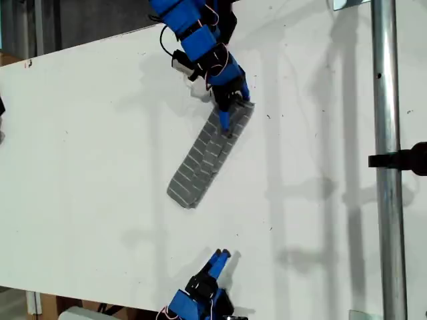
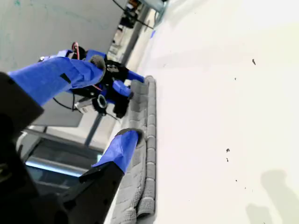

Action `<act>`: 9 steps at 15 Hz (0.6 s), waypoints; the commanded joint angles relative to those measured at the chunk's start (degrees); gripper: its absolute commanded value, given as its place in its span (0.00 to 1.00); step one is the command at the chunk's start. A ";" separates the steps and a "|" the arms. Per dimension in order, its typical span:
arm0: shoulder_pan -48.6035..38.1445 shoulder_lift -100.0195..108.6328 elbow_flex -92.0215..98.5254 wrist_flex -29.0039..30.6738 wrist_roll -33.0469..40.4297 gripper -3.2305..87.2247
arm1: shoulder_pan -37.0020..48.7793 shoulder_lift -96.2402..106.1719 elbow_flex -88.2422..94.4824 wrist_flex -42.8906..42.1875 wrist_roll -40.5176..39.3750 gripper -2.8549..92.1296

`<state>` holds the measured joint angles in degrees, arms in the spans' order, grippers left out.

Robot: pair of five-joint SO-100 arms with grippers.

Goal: Grasp corners of a towel and fold twice.

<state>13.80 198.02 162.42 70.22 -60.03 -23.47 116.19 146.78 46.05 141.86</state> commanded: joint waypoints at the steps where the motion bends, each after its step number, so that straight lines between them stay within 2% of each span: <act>1: 0.26 0.44 -0.35 0.00 0.18 0.30 | -1.05 12.22 0.62 8.88 6.06 0.57; 3: -0.53 0.53 -0.26 -0.18 1.05 0.30 | -0.70 19.86 2.29 15.82 7.82 0.57; 4: -0.62 0.53 -0.26 -0.18 1.32 0.30 | -0.44 21.18 3.87 15.21 7.82 0.57; 7: -0.18 0.53 -0.44 -0.09 1.32 0.30 | -0.88 13.27 6.94 3.34 8.00 0.55; 9: -0.09 0.53 -0.44 -0.09 1.32 0.29 | -0.44 1.85 7.21 -9.05 7.65 0.54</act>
<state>13.80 198.19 162.51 70.22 -58.97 -23.99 124.01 154.16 44.12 148.54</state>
